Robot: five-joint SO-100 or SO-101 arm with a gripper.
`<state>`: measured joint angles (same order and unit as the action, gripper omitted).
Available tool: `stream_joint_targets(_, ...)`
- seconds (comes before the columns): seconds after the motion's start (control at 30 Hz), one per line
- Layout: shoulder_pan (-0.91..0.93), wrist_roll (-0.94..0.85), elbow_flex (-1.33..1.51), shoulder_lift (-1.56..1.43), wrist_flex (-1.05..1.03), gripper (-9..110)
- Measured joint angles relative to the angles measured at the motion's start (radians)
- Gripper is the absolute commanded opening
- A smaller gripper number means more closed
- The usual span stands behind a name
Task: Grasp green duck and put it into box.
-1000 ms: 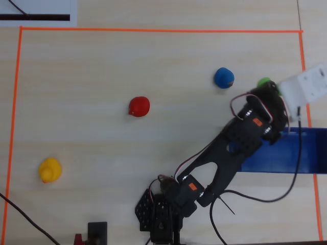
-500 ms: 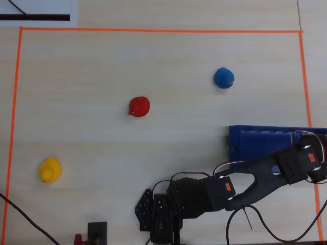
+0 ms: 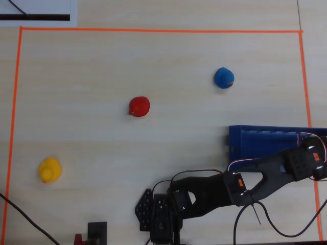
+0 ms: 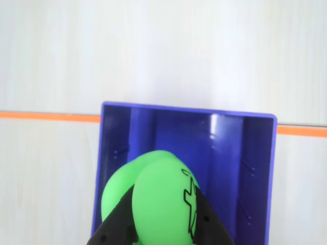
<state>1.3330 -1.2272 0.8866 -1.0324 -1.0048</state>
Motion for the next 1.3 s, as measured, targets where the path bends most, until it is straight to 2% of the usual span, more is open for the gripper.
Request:
stream_joint_targets(0.27,0.000,-0.106,0.169,-0.140,-0.143,0)
stream_joint_targets(0.4,0.000,-0.140,0.221,-0.193,-0.199,8)
stream_joint_targets(0.97,-0.008,-0.143,0.301,-0.267,-0.179,19)
stream_joint_targets(1.17,-0.008,-0.140,0.336,-0.316,-0.149,19)
stream_joint_targets(1.3,-0.017,-0.138,0.413,-0.403,-0.106,11)
